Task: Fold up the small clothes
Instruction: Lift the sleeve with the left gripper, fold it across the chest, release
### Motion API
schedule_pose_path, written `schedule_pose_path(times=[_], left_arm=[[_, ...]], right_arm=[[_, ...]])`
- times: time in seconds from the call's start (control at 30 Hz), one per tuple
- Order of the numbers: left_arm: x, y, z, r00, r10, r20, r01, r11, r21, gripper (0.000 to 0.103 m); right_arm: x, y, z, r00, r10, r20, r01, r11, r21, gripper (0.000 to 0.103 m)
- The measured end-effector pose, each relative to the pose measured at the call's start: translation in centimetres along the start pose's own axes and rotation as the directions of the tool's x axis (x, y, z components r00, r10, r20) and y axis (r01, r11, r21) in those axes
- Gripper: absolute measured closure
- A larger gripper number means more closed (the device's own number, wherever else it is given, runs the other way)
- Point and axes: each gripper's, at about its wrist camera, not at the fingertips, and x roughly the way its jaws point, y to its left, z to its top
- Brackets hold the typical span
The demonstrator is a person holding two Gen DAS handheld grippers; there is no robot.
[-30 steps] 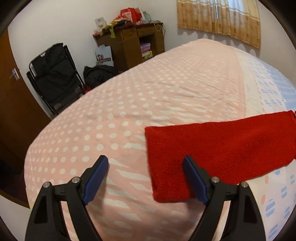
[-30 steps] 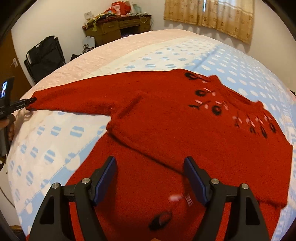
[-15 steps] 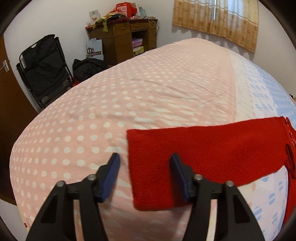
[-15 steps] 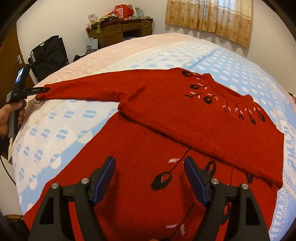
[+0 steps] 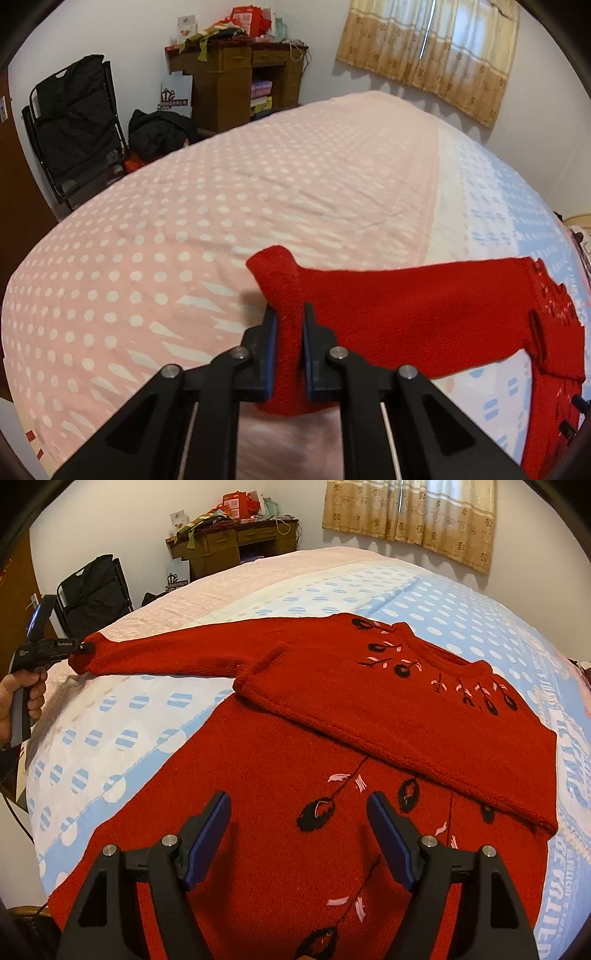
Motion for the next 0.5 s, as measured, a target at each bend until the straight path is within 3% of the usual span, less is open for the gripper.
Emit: schedule_pose_path(times=[0.2,0.5], left_arm=[[-3.0,-1.7,1.2,0.995,-0.07,0.072,0.072,0.997,-0.018,0.091],[-7.4,-8.0,2.7,0.963,-0.241,0.117,0.235,0.97,0.064,0.091]], right_arm=[[-0.9,0.1,-0.5,1.0,-0.001,0.01,0.001,1.0,0.002,0.026],[-2.1,-0.9,-1.0,1.0,0.003,0.016,-0.003,0.999,0.048,0.026]])
